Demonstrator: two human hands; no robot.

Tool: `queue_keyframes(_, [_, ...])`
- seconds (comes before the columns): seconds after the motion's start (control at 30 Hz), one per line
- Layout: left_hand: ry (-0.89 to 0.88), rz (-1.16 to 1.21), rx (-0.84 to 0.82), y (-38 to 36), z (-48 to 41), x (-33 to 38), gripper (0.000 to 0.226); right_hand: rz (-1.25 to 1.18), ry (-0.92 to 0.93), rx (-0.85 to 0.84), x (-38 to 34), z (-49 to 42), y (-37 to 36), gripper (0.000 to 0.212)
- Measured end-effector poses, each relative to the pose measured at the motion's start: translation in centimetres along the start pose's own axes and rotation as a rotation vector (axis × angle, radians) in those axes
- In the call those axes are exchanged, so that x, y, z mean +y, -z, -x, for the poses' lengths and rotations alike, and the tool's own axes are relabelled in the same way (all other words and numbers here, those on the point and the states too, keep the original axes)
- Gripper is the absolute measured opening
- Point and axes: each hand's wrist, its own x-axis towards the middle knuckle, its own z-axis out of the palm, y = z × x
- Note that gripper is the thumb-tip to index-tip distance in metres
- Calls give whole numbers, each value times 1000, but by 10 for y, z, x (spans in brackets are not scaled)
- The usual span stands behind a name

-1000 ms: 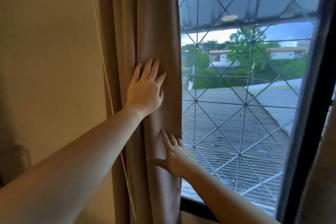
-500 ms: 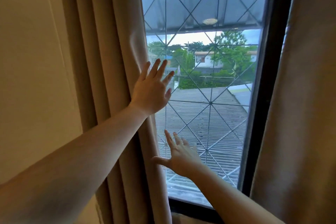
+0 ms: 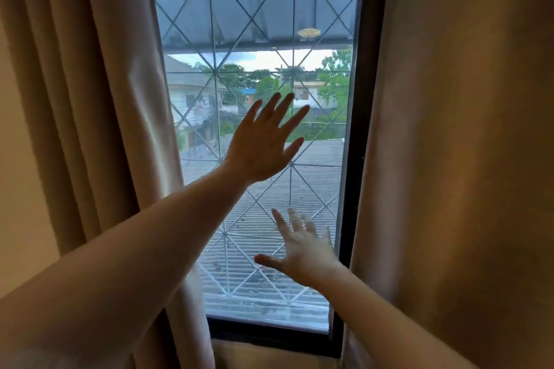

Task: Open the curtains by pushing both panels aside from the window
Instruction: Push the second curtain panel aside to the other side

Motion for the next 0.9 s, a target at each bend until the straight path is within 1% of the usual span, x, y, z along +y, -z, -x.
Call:
queue_keyframes(0.17, [-26, 55, 44, 2, -27, 47, 67, 40, -24, 36, 37, 24, 16, 112])
queue_keyframes(0.3, [-6, 122, 81, 8, -49, 84, 70, 94, -45, 82, 68, 43, 26, 109])
queue_keyframes(0.53, [48, 345, 194, 23, -86, 140, 73, 225, -50, 153, 106, 74, 42, 107])
queue_keyframes(0.6, [56, 368, 226, 24, -94, 154, 74, 232, -56, 161, 113, 80, 45, 106])
queue_keyframes(0.73, [-4, 369, 283, 22, -108, 171, 77, 235, -62, 183, 123, 85, 45, 106])
queue_keyframes(0.9, [-19, 383, 298, 7, -125, 182, 86, 220, -67, 220, 130, 86, 47, 104])
